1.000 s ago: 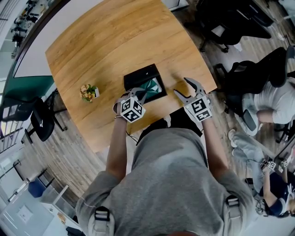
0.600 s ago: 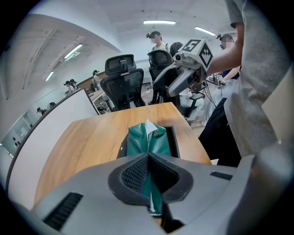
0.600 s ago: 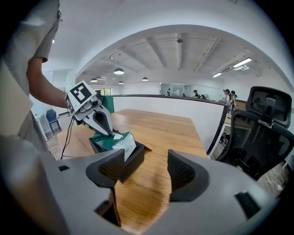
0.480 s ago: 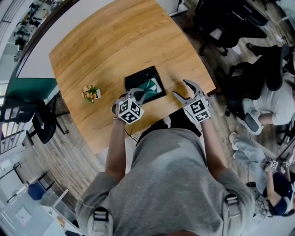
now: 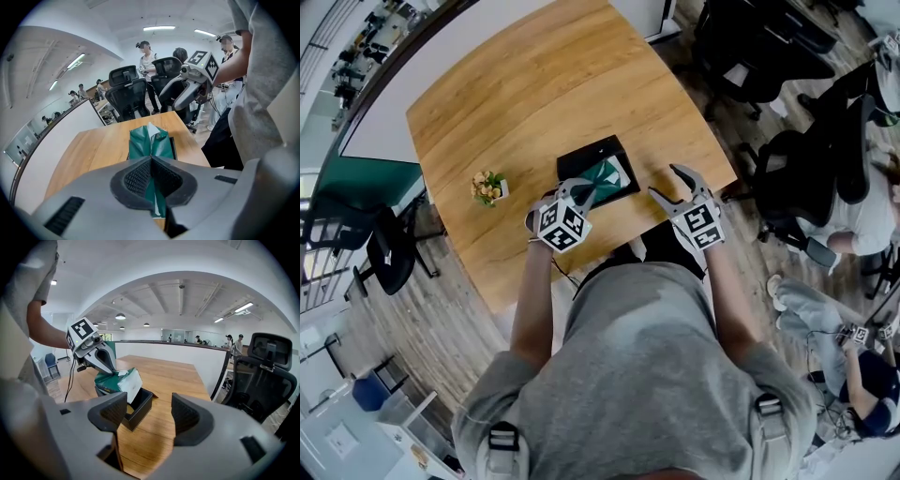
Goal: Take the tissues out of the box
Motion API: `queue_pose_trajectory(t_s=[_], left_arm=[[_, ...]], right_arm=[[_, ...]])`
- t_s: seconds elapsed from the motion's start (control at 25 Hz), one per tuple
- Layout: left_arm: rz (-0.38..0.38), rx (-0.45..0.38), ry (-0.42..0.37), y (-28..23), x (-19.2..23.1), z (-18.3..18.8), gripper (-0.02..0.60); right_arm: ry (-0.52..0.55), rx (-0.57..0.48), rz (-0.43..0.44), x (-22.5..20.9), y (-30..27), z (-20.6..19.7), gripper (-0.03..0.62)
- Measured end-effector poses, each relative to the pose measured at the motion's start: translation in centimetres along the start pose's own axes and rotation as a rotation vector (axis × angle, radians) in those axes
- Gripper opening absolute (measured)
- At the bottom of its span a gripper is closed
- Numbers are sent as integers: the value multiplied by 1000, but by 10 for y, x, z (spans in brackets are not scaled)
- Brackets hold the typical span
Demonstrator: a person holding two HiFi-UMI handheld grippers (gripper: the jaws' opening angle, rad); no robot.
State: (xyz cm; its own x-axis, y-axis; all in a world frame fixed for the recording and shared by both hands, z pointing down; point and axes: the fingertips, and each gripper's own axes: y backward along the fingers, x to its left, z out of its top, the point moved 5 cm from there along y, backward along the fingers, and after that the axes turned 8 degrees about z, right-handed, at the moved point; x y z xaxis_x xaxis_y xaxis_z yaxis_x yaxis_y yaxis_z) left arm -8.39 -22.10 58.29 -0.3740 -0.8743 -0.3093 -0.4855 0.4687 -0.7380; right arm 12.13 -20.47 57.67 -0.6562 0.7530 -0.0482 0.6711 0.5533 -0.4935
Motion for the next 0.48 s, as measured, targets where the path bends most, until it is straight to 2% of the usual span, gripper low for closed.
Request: queue_pose_trajectory(t_s=[0.48], left_arm=[[54,-54,-37,48,-7,7,23]], right_arm=[[43,-19,2,42,-2,9,296]])
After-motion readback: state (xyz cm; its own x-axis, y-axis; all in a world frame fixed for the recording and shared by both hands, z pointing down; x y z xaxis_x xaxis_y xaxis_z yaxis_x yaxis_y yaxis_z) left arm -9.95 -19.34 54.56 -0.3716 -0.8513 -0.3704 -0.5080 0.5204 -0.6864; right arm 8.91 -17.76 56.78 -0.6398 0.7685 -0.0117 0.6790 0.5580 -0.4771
